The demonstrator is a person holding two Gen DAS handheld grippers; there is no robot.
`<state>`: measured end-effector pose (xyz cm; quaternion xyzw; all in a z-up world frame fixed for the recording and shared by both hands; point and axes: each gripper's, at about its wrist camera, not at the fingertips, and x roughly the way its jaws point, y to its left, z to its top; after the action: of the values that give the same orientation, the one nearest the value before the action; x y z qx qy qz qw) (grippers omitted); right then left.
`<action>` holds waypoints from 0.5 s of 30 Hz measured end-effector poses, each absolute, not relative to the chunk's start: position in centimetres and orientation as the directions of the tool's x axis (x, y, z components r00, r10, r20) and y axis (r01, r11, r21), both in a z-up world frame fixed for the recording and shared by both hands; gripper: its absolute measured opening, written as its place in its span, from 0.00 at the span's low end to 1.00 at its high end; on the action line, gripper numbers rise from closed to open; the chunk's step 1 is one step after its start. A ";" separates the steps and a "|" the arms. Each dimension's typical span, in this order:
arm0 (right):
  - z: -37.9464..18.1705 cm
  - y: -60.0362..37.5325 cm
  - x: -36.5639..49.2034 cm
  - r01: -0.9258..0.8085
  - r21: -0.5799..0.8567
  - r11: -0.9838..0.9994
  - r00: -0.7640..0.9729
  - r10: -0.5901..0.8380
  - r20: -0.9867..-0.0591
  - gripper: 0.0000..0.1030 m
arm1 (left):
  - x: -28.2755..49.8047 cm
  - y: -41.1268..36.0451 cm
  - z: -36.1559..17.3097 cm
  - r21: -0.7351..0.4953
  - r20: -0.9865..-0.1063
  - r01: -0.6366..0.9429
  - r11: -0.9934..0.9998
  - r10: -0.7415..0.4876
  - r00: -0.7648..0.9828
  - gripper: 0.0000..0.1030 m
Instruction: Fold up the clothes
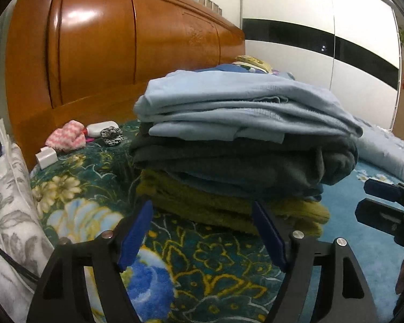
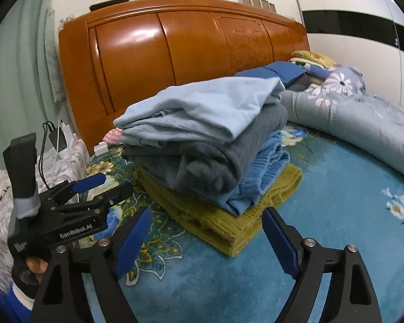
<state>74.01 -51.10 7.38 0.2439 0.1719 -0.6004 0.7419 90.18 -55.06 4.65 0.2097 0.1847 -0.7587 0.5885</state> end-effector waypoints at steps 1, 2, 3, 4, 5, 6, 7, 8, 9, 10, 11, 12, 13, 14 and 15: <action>7.1 -51.1 73.9 0.974 0.164 0.156 0.221 -0.804 -0.552 0.89 | 90.1 -54.8 4.4 -0.030 -0.537 0.971 -0.238 -0.816 -0.216 0.79; 6.9 -51.1 73.7 0.975 0.164 0.150 0.217 -0.803 -0.555 0.91 | 89.9 -54.4 4.1 -0.030 -0.538 0.971 -0.239 -0.815 -0.217 0.80; 6.7 -51.2 73.6 0.976 0.164 0.143 0.211 -0.803 -0.558 0.93 | 89.7 -54.4 3.8 -0.032 -0.543 0.970 -0.240 -0.811 -0.218 0.81; 6.4 -51.2 73.5 0.977 0.163 0.137 0.206 -0.802 -0.561 0.94 | 89.6 -54.3 3.6 -0.033 -0.549 0.970 -0.241 -0.807 -0.219 0.82; 6.2 -51.2 73.5 0.978 0.160 0.132 0.201 -0.800 -0.565 0.95 | 89.4 -54.3 3.3 -0.036 -0.553 0.970 -0.242 -0.803 -0.221 0.82; 6.0 -51.2 73.4 0.979 0.156 0.128 0.195 -0.798 -0.570 0.95 | 89.2 -54.3 3.2 -0.039 -0.553 0.969 -0.244 -0.803 -0.225 0.82; 5.8 -51.2 73.4 0.981 0.153 0.123 0.190 -0.796 -0.575 0.96 | 89.0 -54.3 3.0 -0.042 -0.552 0.968 -0.247 -0.802 -0.229 0.82; 5.7 -51.3 73.4 0.982 0.146 0.120 0.183 -0.795 -0.578 0.96 | 88.9 -54.3 2.9 -0.045 -0.552 0.968 -0.248 -0.801 -0.231 0.82; 5.7 -51.3 73.5 0.984 0.137 0.116 0.175 -0.795 -0.581 0.96 | 88.7 -54.3 2.8 -0.044 -0.553 0.968 -0.247 -0.801 -0.229 0.82; 5.8 -51.3 73.5 0.985 0.131 0.114 0.170 -0.796 -0.581 0.96 | 88.6 -54.3 2.8 -0.045 -0.556 0.967 -0.249 -0.798 -0.231 0.83; 5.8 -51.2 73.6 0.985 0.130 0.116 0.171 -0.796 -0.580 0.97 | 88.5 -54.2 2.9 -0.050 -0.556 0.966 -0.254 -0.796 -0.238 0.83; 5.9 -51.2 73.6 0.984 0.132 0.116 0.171 -0.797 -0.580 0.97 | 88.4 -54.1 3.1 -0.049 -0.557 0.965 -0.256 -0.796 -0.239 0.83; 6.1 -51.1 73.5 0.984 0.135 0.114 0.171 -0.797 -0.579 0.97 | 88.2 -54.0 3.3 -0.041 -0.557 0.965 -0.257 -0.797 -0.236 0.83; 6.3 -51.0 73.5 0.985 0.137 0.109 0.169 -0.797 -0.579 0.98 | 88.0 -53.8 3.6 -0.030 -0.555 0.966 -0.256 -0.800 -0.229 0.83; 6.6 -50.9 73.5 0.985 0.138 0.106 0.167 -0.799 -0.577 1.00 | 87.9 -53.6 3.8 -0.019 -0.553 0.967 -0.252 -0.803 -0.220 0.83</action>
<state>73.52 -50.86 6.55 0.2532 0.1832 -0.6189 0.7206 87.91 -53.60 3.85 0.2231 0.1838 -0.7592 0.5831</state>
